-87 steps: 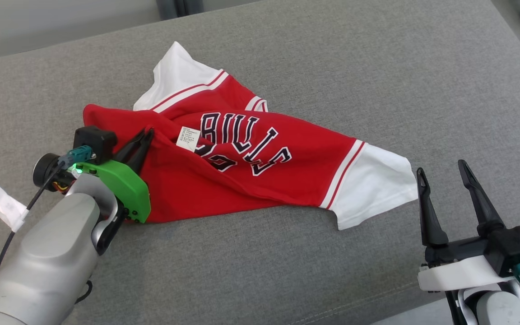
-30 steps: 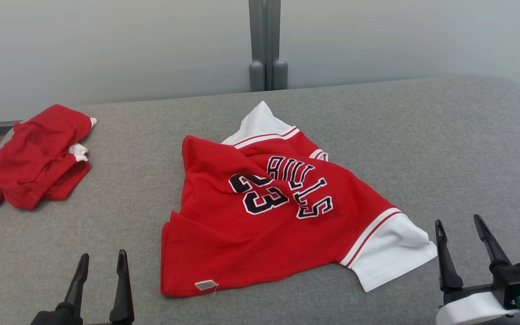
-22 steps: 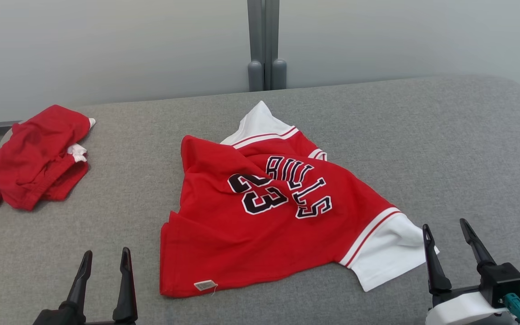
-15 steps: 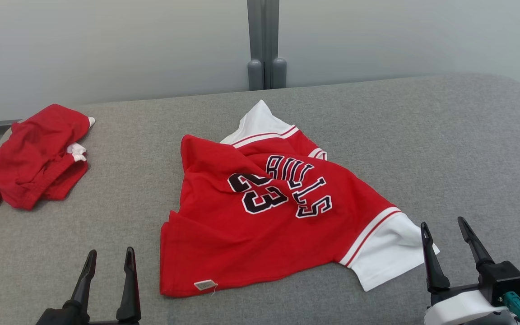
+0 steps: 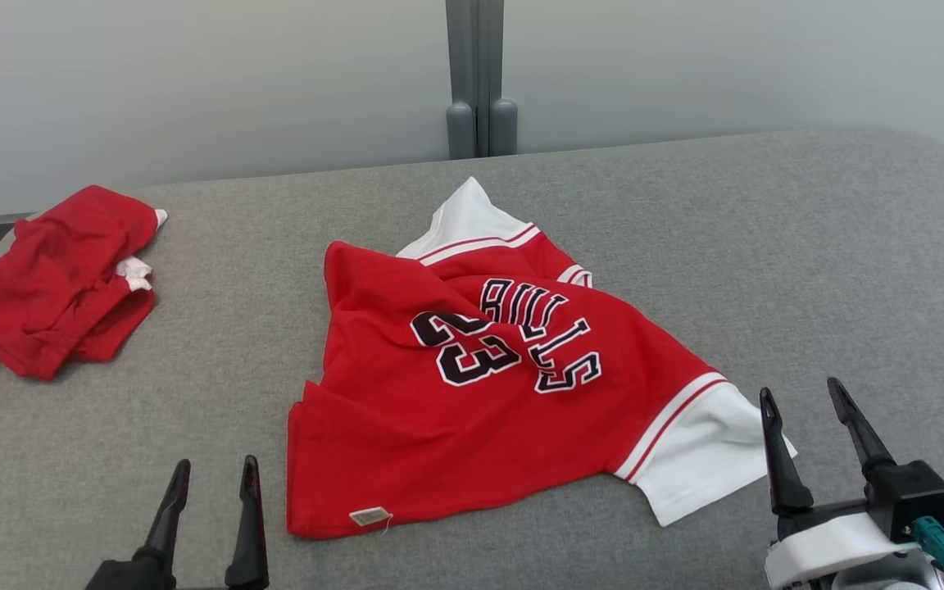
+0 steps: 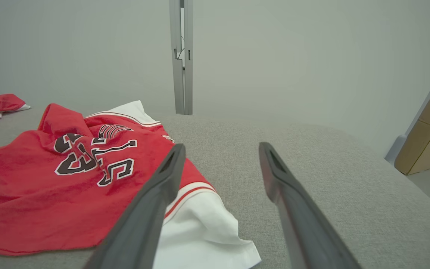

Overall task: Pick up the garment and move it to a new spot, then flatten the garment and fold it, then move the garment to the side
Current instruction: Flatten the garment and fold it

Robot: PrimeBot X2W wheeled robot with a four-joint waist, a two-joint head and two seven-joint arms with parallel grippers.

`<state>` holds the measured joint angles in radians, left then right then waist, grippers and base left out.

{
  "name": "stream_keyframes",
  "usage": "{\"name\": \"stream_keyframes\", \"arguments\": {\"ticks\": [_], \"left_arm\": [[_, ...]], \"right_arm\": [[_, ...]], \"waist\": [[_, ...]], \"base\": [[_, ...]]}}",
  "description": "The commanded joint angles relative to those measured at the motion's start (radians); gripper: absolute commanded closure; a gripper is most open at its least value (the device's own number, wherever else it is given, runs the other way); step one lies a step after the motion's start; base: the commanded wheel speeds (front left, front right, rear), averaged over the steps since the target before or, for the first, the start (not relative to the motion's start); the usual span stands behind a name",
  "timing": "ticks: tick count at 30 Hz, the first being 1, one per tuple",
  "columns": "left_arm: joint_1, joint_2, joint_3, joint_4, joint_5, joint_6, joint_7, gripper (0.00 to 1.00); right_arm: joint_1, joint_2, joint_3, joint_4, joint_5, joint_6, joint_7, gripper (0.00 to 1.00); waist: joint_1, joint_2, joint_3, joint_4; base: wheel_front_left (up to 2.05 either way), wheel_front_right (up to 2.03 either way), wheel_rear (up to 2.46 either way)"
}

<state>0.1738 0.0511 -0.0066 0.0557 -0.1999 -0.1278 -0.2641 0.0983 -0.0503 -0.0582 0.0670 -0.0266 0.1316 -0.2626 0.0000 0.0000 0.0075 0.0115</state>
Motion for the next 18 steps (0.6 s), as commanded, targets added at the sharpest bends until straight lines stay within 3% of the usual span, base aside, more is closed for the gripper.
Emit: {"name": "stream_keyframes", "arguments": {"ticks": [1,6,12,18], "left_arm": [[-0.012,0.000,-0.010,0.020,0.012,-0.004,0.000,0.00],[-0.051,0.042,-0.114,0.156,0.045,-0.004,0.017,0.00],[-0.131,0.086,-0.215,0.223,0.015,-0.003,0.186,0.00],[-0.184,0.135,-0.276,0.240,-0.020,-0.003,0.324,0.00]], "right_arm": [[-0.023,-0.001,0.000,-0.008,0.008,-0.002,-0.003,0.00],[-0.059,-0.099,0.025,0.100,-0.019,-0.002,0.020,0.00],[-0.151,-0.249,0.115,0.219,0.002,-0.002,0.247,0.00],[-0.218,-0.333,0.264,0.274,0.107,-0.002,0.399,0.00]], "waist": [[0.0000,0.0000,0.005,-0.003],[0.0000,0.0000,0.027,-0.009],[0.0000,0.0000,0.077,-0.007],[0.0000,0.0000,0.120,0.004]], "base": [[0.00,0.00,0.00],[0.00,0.00,0.00],[0.00,0.00,0.00],[0.00,0.00,0.00]]}}
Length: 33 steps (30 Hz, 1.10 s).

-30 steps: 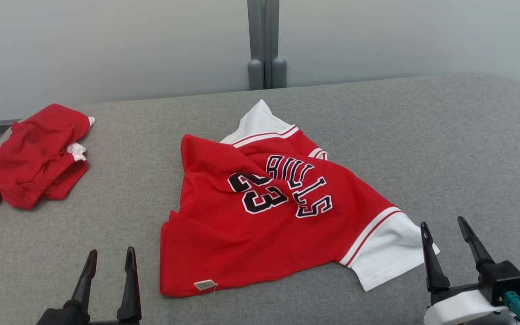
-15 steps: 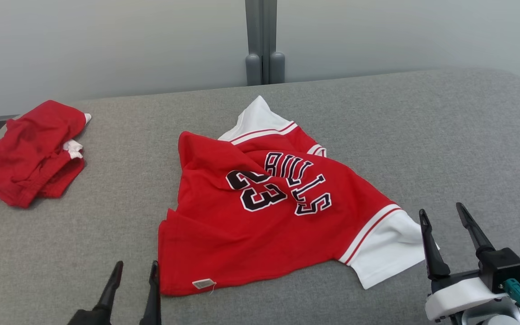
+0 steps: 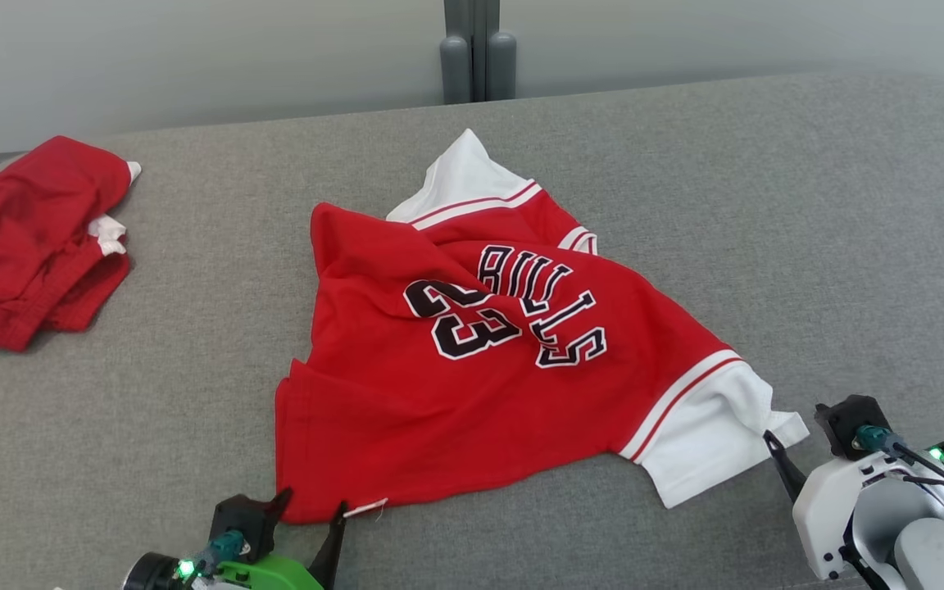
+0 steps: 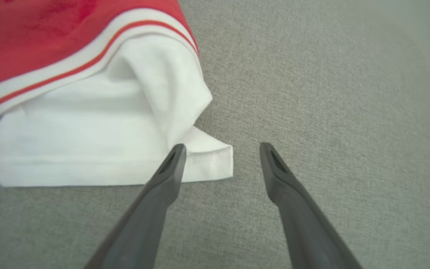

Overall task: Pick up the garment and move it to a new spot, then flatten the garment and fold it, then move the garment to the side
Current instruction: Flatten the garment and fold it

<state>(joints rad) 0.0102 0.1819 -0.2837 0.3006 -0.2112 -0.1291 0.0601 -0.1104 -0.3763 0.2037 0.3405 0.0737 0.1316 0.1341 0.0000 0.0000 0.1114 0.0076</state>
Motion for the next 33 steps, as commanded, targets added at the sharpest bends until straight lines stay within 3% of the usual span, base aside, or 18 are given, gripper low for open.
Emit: {"name": "stream_keyframes", "arguments": {"ticks": [1,12,23,24,25,26,27,33], "left_arm": [[-0.024,0.013,0.003,-0.008,-0.011,-0.002,0.009,0.00],[0.026,0.049,-0.006,-0.067,-0.045,0.007,0.089,0.00],[-0.033,0.031,-0.024,-0.027,-0.069,0.008,0.053,0.00],[-0.044,0.030,-0.025,-0.020,-0.071,0.007,0.047,0.08],[-0.060,0.029,-0.026,-0.009,-0.072,0.006,0.039,0.51],[-0.066,0.028,-0.031,0.003,-0.079,0.005,0.039,0.91],[-0.073,0.028,-0.040,0.016,-0.083,0.003,0.036,1.00],[-0.065,0.035,-0.052,-0.011,-0.182,-0.001,0.035,1.00]], "right_arm": [[-0.018,-0.022,0.024,0.002,0.028,-0.002,0.018,0.00],[-0.020,-0.081,0.124,-0.005,0.134,-0.002,0.046,0.00],[-0.075,-0.073,0.161,0.010,0.150,-0.002,0.048,0.00],[-0.086,-0.068,0.158,0.018,0.156,-0.002,0.044,0.14],[-0.097,-0.063,0.156,0.037,0.163,-0.002,0.050,0.96],[-0.099,-0.059,0.171,0.046,0.175,-0.002,0.056,1.00],[-0.104,-0.050,0.169,0.058,0.197,-0.002,0.052,1.00],[-0.075,-0.021,0.122,-0.015,0.416,-0.002,0.005,1.00]], "waist": [[0.0000,0.0000,0.021,0.009],[0.0000,0.0000,0.027,0.013],[0.0000,0.0000,0.054,0.009],[0.0000,0.0000,0.056,0.007],[0.0000,0.0000,0.058,0.006],[0.0000,0.0000,0.058,0.006],[0.0000,0.0000,0.058,0.007],[0.0000,0.0000,0.034,0.012]], "base": [[0.00,0.00,0.00],[0.00,0.00,0.00],[0.00,0.00,0.00],[0.00,0.00,0.00],[0.00,0.00,0.00],[0.00,0.00,0.00],[0.00,0.00,0.00],[0.00,0.00,0.00]]}}
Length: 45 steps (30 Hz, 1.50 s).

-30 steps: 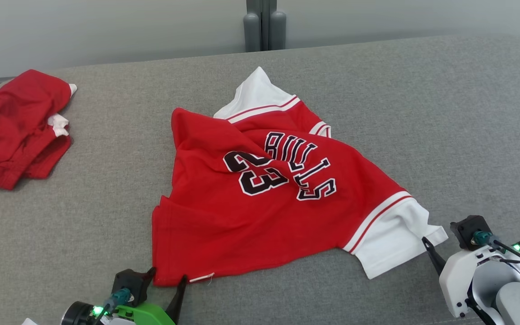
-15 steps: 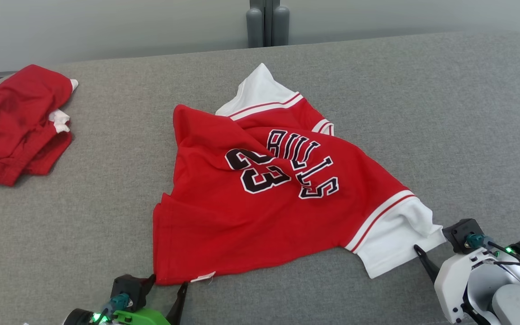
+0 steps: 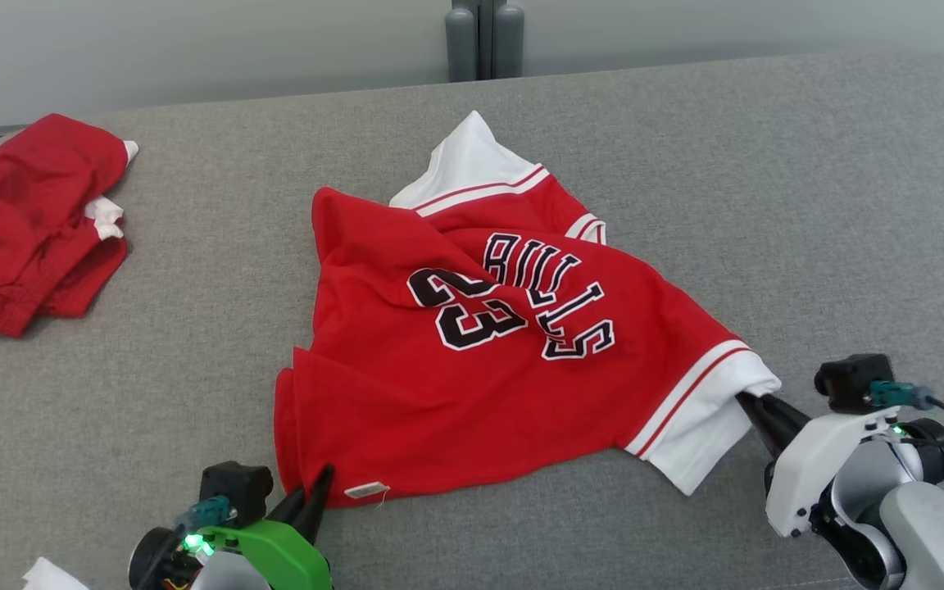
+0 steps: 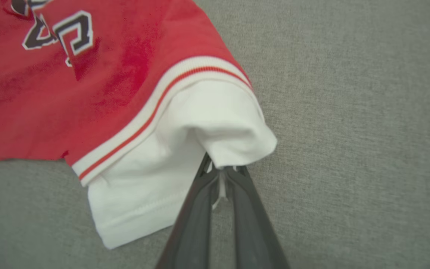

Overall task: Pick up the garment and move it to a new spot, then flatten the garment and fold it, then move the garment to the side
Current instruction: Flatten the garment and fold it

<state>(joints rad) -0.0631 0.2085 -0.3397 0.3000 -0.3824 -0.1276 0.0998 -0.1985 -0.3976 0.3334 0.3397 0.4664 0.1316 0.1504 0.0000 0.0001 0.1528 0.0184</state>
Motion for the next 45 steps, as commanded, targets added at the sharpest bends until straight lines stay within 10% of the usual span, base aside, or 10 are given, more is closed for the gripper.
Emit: {"name": "stream_keyframes", "arguments": {"ticks": [1,11,20,26,33,38,45], "left_arm": [[0.021,0.015,0.010,-0.043,-0.039,-0.003,-0.004,1.00],[0.107,0.107,0.115,-0.715,-0.326,0.002,0.124,1.00],[-0.209,0.195,0.235,-1.080,-0.510,0.077,0.352,1.00],[-0.603,0.244,0.243,-0.912,-0.555,0.115,0.494,1.00],[-1.116,0.224,0.196,-0.410,-0.422,0.059,0.431,1.00],[-1.447,0.187,0.165,-0.054,-0.253,0.030,0.175,1.00],[-1.677,0.135,0.138,0.291,-0.137,0.013,-0.173,1.00]], "right_arm": [[0.027,0.008,-0.025,-0.062,0.097,-0.002,-0.022,1.00],[0.210,-0.051,-0.327,-0.712,0.590,-0.001,-0.031,1.00],[0.095,-0.015,-0.655,-1.026,0.774,-0.001,0.096,1.00],[-0.262,0.025,-0.749,-0.902,0.677,-0.001,0.311,1.00],[-0.999,0.281,-0.675,-0.539,0.211,-0.001,0.537,1.00],[-1.419,0.343,-0.698,-0.185,-0.069,-0.002,0.354,1.00],[-1.639,0.344,-0.598,0.172,-0.072,-0.002,0.075,1.00]], "waist": [[0.0000,-0.0001,-0.014,0.002],[0.0000,-0.0001,-0.063,-0.003],[0.0000,-0.0001,-0.011,-0.036],[0.0000,-0.0001,0.140,-0.045],[0.0000,-0.0001,0.423,-0.042],[0.0000,-0.0001,0.565,-0.034],[0.0000,-0.0001,0.645,-0.012]], "base": [[0.00,0.00,0.00],[0.00,0.00,0.00],[0.00,0.00,0.00],[0.00,0.00,0.00],[0.00,0.00,0.00],[0.00,0.00,0.00],[0.00,0.00,0.00]]}}
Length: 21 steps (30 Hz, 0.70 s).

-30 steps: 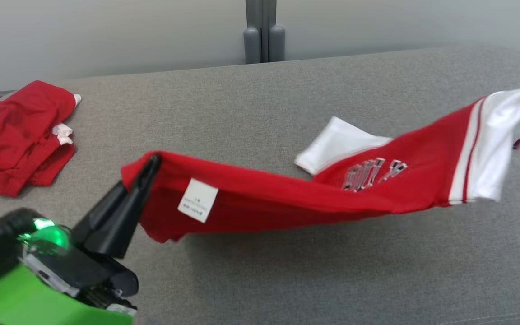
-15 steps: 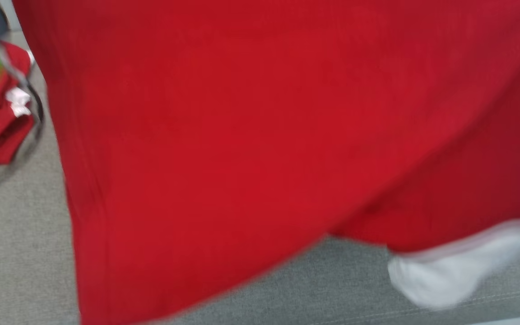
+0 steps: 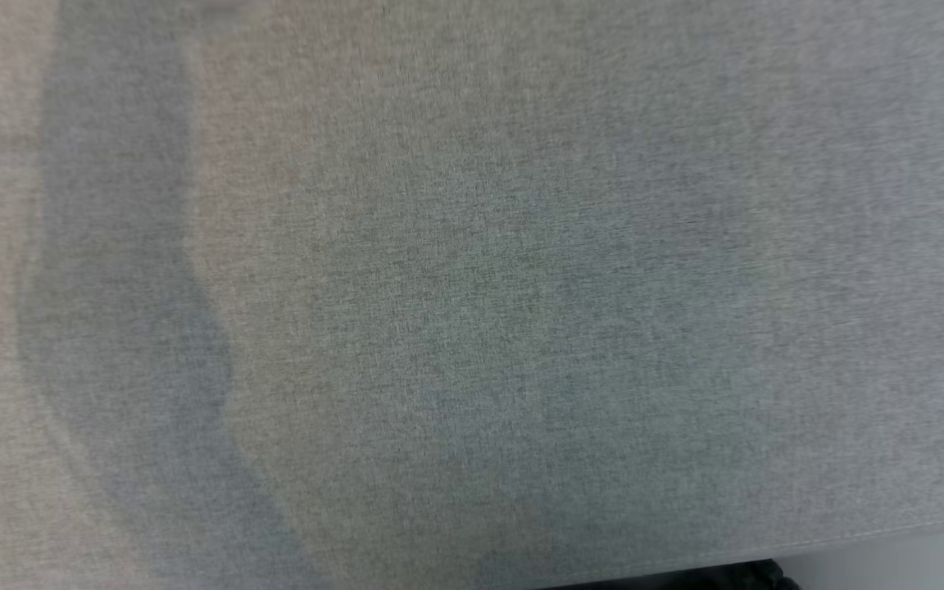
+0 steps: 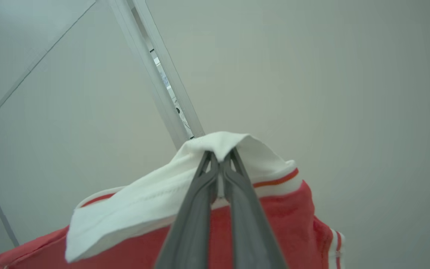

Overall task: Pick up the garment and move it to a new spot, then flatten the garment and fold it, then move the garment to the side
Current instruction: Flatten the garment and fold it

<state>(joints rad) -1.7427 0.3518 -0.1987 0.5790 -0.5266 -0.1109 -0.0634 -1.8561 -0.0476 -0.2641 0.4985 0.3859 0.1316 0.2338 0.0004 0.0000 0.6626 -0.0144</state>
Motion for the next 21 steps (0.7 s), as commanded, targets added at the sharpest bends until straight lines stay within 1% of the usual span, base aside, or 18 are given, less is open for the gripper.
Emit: {"name": "stream_keyframes", "arguments": {"ticks": [1,4,5,6,9,12,13,14,15,16,18,19,21], "left_arm": [[0.007,-0.014,-0.011,0.057,0.009,-0.007,-0.043,1.00],[0.058,-0.030,-0.059,0.153,-0.012,-0.017,-0.079,1.00],[0.091,-0.033,-0.078,0.179,-0.022,-0.019,-0.095,1.00],[0.124,-0.037,-0.104,0.189,-0.034,-0.019,-0.108,1.00],[0.271,-0.019,-0.184,0.197,-0.099,-0.020,-0.154,1.00],[0.428,0.005,-0.238,0.164,-0.171,-0.020,-0.179,1.00],[0.492,0.015,-0.250,0.143,-0.202,-0.020,-0.187,1.00],[0.551,0.024,-0.274,0.122,-0.209,-0.020,-0.191,1.00],[0.627,0.034,-0.284,0.100,-0.237,-0.020,-0.197,1.00],[0.693,0.037,-0.303,0.077,-0.257,-0.020,-0.197,1.00],[0.819,0.069,-0.329,0.027,-0.277,-0.019,-0.201,1.00],[0.898,0.074,-0.347,-0.001,-0.290,-0.019,-0.200,1.00],[1.035,0.084,-0.350,-0.054,-0.300,-0.019,-0.199,1.00]], "right_arm": [[0.039,-0.005,0.016,0.049,0.021,-0.002,-0.030,1.00],[0.128,-0.005,0.057,0.105,0.066,-0.002,-0.077,1.00],[0.185,-0.005,0.074,0.109,0.081,-0.001,-0.095,1.00],[0.236,-0.005,0.090,0.108,0.102,-0.001,-0.103,1.00],[0.452,-0.006,0.147,0.065,0.157,-0.001,-0.132,1.00],[0.662,-0.007,0.187,-0.007,0.200,-0.001,-0.134,1.00],[0.747,-0.017,0.194,-0.044,0.221,-0.001,-0.132,1.00],[0.819,-0.021,0.198,-0.069,0.245,-0.001,-0.130,1.00],[0.907,-0.037,0.217,-0.105,0.260,-0.001,-0.122,1.00],[0.983,-0.050,0.214,-0.129,0.278,-0.003,-0.126,1.00],[1.151,-0.067,0.220,-0.190,0.322,-0.003,-0.102,1.00],[1.242,-0.083,0.210,-0.226,0.338,-0.003,-0.100,1.00],[1.389,-0.092,0.194,-0.296,0.375,-0.003,-0.078,1.00]], "waist": [[-0.0004,0.0000,0.139,0.022],[-0.0004,0.0000,0.135,0.027],[-0.0004,0.0000,0.128,0.026],[-0.0004,0.0000,0.118,0.025],[-0.0004,0.0000,0.069,0.014],[-0.0004,0.0000,0.021,0.004],[-0.0004,0.0000,0.002,0.004],[-0.0004,0.0000,-0.024,0.004],[-0.0004,0.0000,-0.061,0.001],[-0.0004,0.0000,-0.097,0.003],[-0.0004,0.0000,-0.169,0.002],[-0.0004,0.0000,-0.210,0.006],[-0.0004,0.0000,-0.281,0.006]], "base": [[0.00,0.00,0.00],[0.00,0.00,0.00],[0.00,0.00,0.00],[0.00,0.00,0.00],[0.00,0.00,0.00],[0.00,0.00,0.00],[0.00,0.00,0.00],[0.00,0.00,0.00],[0.00,0.00,0.00],[0.00,0.00,0.00],[0.00,0.00,0.00],[0.00,0.00,0.00],[0.00,0.00,0.00]]}}
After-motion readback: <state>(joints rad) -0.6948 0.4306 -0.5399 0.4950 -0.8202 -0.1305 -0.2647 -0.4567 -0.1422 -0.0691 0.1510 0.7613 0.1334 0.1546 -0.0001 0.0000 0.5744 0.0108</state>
